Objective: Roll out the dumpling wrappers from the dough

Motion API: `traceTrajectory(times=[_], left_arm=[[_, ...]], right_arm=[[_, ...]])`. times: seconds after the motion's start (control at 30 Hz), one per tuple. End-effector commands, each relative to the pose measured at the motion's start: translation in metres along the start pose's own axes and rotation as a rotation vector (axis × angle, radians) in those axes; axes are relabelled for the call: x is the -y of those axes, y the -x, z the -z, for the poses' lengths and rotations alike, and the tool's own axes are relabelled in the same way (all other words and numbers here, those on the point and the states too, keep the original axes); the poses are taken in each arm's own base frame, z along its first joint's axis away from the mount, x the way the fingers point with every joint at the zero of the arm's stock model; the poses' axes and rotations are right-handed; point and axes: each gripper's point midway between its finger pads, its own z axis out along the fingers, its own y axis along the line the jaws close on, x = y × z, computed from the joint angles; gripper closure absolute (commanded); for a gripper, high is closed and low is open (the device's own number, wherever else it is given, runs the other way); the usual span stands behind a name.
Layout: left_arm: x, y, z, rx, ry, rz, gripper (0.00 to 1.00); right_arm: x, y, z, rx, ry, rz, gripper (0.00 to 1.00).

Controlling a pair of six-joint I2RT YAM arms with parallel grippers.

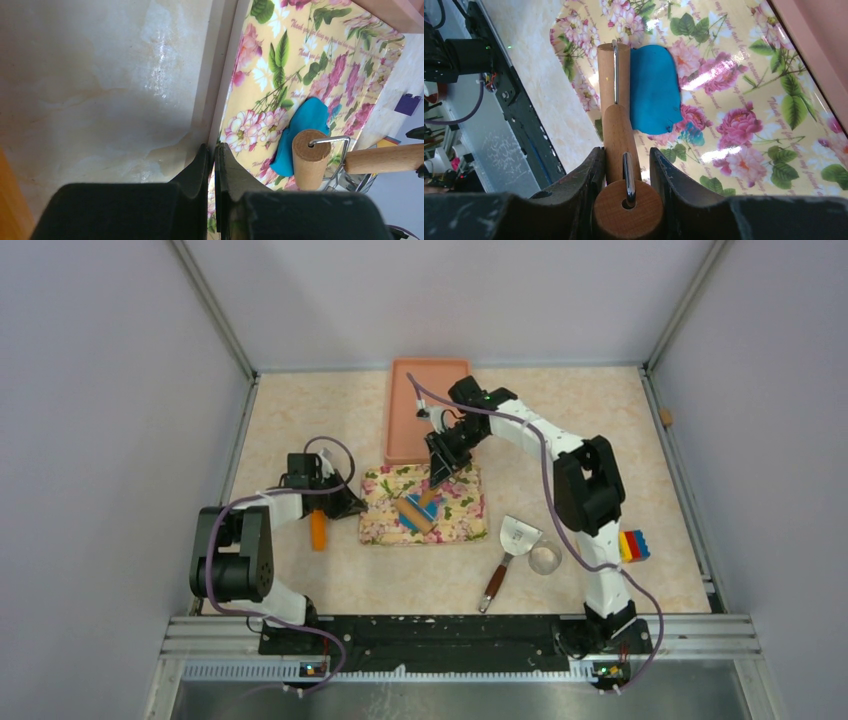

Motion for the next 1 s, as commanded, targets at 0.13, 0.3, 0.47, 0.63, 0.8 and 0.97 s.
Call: traceTrajectory(times=[0.13,0.3,0.47,0.63,0.8,0.97], left_arm=[[-0.009,0.01,0.004,0.062,0.036,0.016,1.0],[-0.01,0.009,0.002,0.058,0.033,0.018,1.0],[-0.012,0.007,0.001,0.049,0.037,0.02,1.0],[-0.014,0.005,-0.001,0.036,0.043,0.014,1.0],[-0.014,0.005,0.0,0.024,0.045,-0.006,1.0],[-0.014,-0.001,-0.002,-0.009,0.037,-0.006,1.0]], right_arm=[[0.067,-0.047,-0.06,-0.194,-0.22,0.038,1.0],[0.066,-0.05,-0.069,-0.207,-0.194,-0.027,1.0],[0.064,-0.053,-0.081,-0.208,-0.165,-0.077,1.0],[0.031,-0.026,-0.077,-0.137,-0.011,-0.055,1.0],[-0.057,0.045,0.002,0.106,0.278,0.057,1.0],[-0.086,0.056,0.076,0.245,0.306,0.015,1.0]])
